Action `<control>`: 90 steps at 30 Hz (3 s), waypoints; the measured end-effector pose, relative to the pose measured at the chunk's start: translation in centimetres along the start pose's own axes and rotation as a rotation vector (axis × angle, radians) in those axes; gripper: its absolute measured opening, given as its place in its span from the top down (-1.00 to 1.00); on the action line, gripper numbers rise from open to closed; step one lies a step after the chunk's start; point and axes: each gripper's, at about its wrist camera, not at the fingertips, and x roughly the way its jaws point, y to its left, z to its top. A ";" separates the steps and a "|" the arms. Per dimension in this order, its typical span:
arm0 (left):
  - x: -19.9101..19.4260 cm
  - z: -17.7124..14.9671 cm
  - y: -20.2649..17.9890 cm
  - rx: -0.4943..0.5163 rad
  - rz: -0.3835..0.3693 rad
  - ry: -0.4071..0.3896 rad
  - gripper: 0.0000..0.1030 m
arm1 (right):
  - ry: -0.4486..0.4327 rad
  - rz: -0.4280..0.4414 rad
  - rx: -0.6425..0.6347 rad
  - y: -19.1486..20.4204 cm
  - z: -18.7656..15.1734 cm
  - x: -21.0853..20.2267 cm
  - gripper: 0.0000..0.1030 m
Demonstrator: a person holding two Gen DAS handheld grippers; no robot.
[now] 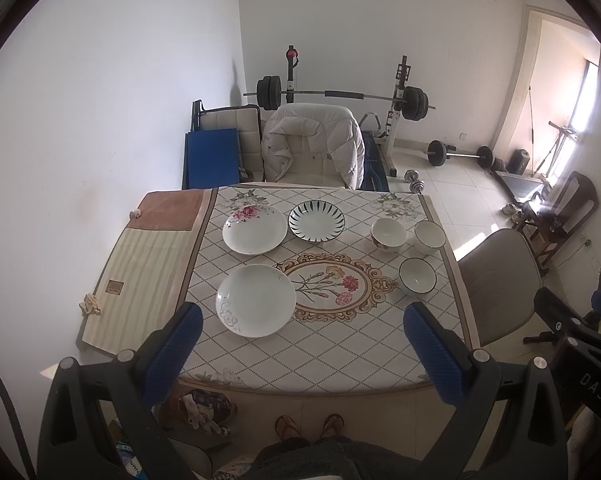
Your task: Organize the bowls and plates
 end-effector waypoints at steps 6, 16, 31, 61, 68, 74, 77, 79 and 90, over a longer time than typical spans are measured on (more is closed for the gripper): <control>5.6 0.8 1.6 -0.056 0.040 0.033 -0.99 | 0.006 0.012 -0.042 0.5 0.7 7.2 -1.00; 19.4 0.8 7.8 -0.097 0.148 0.190 -1.00 | 0.283 0.257 -0.154 7.4 0.0 25.0 -1.00; 42.6 -2.6 19.0 -0.135 -0.039 0.572 -0.70 | 0.693 0.429 -0.178 24.5 -6.2 49.8 -0.98; 54.8 -7.8 21.6 0.010 -0.201 0.812 0.40 | 0.964 0.513 -0.120 33.2 -12.8 61.9 0.27; 54.3 -8.2 21.1 0.013 -0.182 0.813 0.44 | 0.955 0.500 -0.090 30.7 -13.0 61.8 0.61; 54.3 -7.9 18.1 0.039 -0.170 0.809 0.45 | 0.944 0.502 -0.054 28.1 -12.7 61.6 0.61; 54.2 -7.5 16.3 0.060 -0.171 0.800 0.45 | 0.937 0.494 -0.047 26.0 -12.2 61.6 0.60; 54.3 -7.0 15.3 0.068 -0.181 0.799 0.45 | 0.935 0.484 -0.031 24.9 -11.6 61.7 0.60; 55.7 -3.0 7.2 0.150 -0.242 0.751 0.45 | 0.864 0.422 0.072 14.2 -6.1 62.7 0.60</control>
